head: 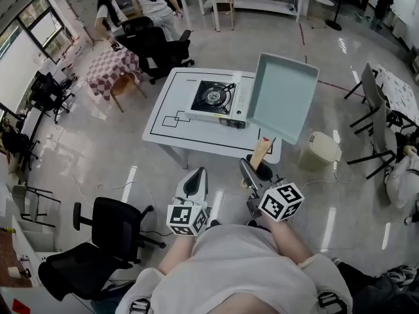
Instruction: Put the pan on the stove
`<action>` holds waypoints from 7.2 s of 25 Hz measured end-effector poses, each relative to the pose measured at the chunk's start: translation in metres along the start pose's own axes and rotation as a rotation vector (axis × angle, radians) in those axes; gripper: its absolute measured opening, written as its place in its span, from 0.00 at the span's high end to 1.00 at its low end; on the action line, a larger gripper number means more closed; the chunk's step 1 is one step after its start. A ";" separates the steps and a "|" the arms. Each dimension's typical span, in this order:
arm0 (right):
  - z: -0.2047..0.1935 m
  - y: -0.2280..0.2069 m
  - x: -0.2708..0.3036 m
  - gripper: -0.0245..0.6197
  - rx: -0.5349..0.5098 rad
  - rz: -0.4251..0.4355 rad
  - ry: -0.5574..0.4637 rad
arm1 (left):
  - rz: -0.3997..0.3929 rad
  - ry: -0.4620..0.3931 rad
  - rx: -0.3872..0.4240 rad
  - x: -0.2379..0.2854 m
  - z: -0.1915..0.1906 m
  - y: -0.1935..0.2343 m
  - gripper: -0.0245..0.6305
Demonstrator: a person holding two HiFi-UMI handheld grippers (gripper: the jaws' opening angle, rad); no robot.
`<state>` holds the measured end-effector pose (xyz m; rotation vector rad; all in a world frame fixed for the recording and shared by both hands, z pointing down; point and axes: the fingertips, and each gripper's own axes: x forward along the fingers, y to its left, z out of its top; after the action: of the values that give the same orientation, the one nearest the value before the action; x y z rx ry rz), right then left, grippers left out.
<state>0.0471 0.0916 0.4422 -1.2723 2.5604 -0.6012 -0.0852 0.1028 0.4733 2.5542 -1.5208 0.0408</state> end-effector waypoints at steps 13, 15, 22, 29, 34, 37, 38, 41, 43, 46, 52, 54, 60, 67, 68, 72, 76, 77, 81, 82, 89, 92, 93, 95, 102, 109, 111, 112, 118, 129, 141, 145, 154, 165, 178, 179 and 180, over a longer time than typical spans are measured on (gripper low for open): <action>0.004 -0.016 0.008 0.80 -0.006 0.097 0.040 | 0.078 -0.007 0.001 0.017 0.000 -0.009 0.95; 0.006 -0.020 0.007 0.80 -0.004 0.119 0.054 | 0.099 -0.010 -0.002 0.020 -0.001 -0.015 0.95; 0.006 -0.032 0.014 0.81 -0.002 0.195 0.107 | 0.166 -0.011 -0.029 0.031 -0.011 -0.023 0.95; 0.000 -0.044 0.049 0.81 0.014 0.230 0.144 | 0.189 -0.008 -0.037 0.055 -0.012 0.002 0.95; -0.012 -0.054 0.096 0.81 0.042 0.245 0.159 | 0.183 -0.008 -0.035 0.084 -0.012 0.050 0.95; -0.017 -0.059 0.134 0.81 0.054 0.253 0.158 | 0.161 -0.001 -0.037 0.108 -0.009 0.087 0.95; -0.017 -0.060 0.148 0.81 0.053 0.255 0.154 | 0.151 0.001 -0.034 0.117 -0.006 0.100 0.95; -0.017 -0.059 0.190 0.81 0.061 0.258 0.133 | 0.118 0.013 -0.011 0.139 0.004 0.141 0.95; -0.015 -0.058 0.215 0.81 0.065 0.255 0.121 | 0.099 0.015 -0.001 0.154 0.012 0.167 0.95; -0.012 -0.058 0.247 0.81 0.074 0.248 0.111 | 0.073 0.019 0.011 0.177 0.020 0.199 0.95; -0.009 -0.061 0.280 0.80 0.126 0.272 0.126 | 0.056 0.014 0.027 0.214 0.039 0.225 0.95; -0.010 -0.064 0.284 0.80 0.148 0.284 0.139 | 0.061 0.019 0.021 0.223 0.039 0.225 0.95; -0.019 -0.086 0.285 0.80 0.212 0.314 0.198 | 0.088 0.038 -0.028 0.237 0.027 0.213 0.95; -0.047 -0.110 0.295 0.80 0.281 0.303 0.260 | 0.134 0.083 -0.045 0.233 0.010 0.223 0.95; -0.052 -0.113 0.297 0.80 0.292 0.302 0.270 | 0.139 0.091 -0.045 0.232 0.008 0.225 0.95; -0.071 -0.118 0.304 0.80 0.354 0.309 0.300 | 0.156 0.114 -0.051 0.228 0.000 0.234 0.95; -0.089 -0.120 0.312 0.80 0.420 0.314 0.320 | 0.164 0.124 -0.058 0.227 -0.004 0.241 0.95; -0.093 -0.121 0.315 0.80 0.435 0.317 0.325 | 0.165 0.128 -0.058 0.227 -0.005 0.244 0.95; -0.112 -0.125 0.322 0.80 0.495 0.329 0.343 | 0.168 0.148 -0.060 0.228 -0.012 0.255 0.95; -0.117 -0.127 0.322 0.80 0.510 0.330 0.348 | 0.171 0.154 -0.061 0.228 -0.014 0.257 0.95; -0.145 -0.142 0.328 0.80 0.621 0.286 0.393 | 0.175 0.178 -0.060 0.230 -0.020 0.271 0.95; -0.157 -0.145 0.331 0.80 0.694 0.281 0.404 | 0.171 0.185 -0.057 0.234 -0.021 0.275 0.95; -0.159 -0.146 0.332 0.80 0.714 0.283 0.405 | 0.170 0.187 -0.056 0.235 -0.021 0.275 0.95; -0.164 -0.147 0.334 0.80 0.739 0.282 0.414 | 0.166 0.192 -0.056 0.239 -0.023 0.276 0.95; -0.178 -0.156 0.340 0.80 0.819 0.267 0.420 | 0.162 0.206 -0.058 0.246 -0.027 0.278 0.95; -0.187 -0.160 0.342 0.80 0.872 0.246 0.422 | 0.161 0.214 -0.059 0.249 -0.024 0.280 0.95; -0.187 -0.161 0.344 0.80 0.882 0.249 0.421 | 0.161 0.216 -0.058 0.251 -0.025 0.281 0.95; -0.187 -0.161 0.346 0.80 0.888 0.250 0.419 | 0.161 0.218 -0.058 0.252 -0.025 0.281 0.95; -0.187 -0.165 0.352 0.80 0.930 0.239 0.414 | 0.155 0.227 -0.058 0.259 -0.028 0.279 0.95; -0.192 -0.169 0.341 0.59 0.814 0.196 0.498 | 0.137 0.216 -0.057 0.264 -0.026 0.269 0.95; -0.116 -0.201 0.304 0.60 0.219 0.071 0.420 | 0.153 0.186 -0.049 0.263 -0.018 0.271 0.95; -0.065 -0.213 0.304 0.89 -0.100 -0.025 0.365 | 0.149 0.163 -0.043 0.265 -0.012 0.267 0.95; 0.023 -0.211 0.305 0.95 -0.380 -0.180 0.246 | 0.137 0.085 -0.010 0.269 0.014 0.252 0.95; 0.075 -0.187 0.306 0.95 -0.383 -0.174 0.153 | 0.152 0.001 0.001 0.269 0.053 0.247 0.95; 0.058 -0.196 0.301 0.95 -0.312 -0.182 0.162 | 0.137 -0.028 0.007 0.276 0.066 0.237 0.95; 0.058 -0.195 0.302 0.95 -0.312 -0.181 0.162 | 0.137 -0.028 0.008 0.276 0.066 0.237 0.95; 0.059 -0.195 0.302 0.95 -0.312 -0.180 0.162 | 0.138 -0.027 0.008 0.276 0.065 0.237 0.95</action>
<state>0.0255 -0.2705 0.4738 -1.6304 2.7733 -0.3575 -0.1646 -0.2582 0.4699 2.4619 -1.7080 0.0298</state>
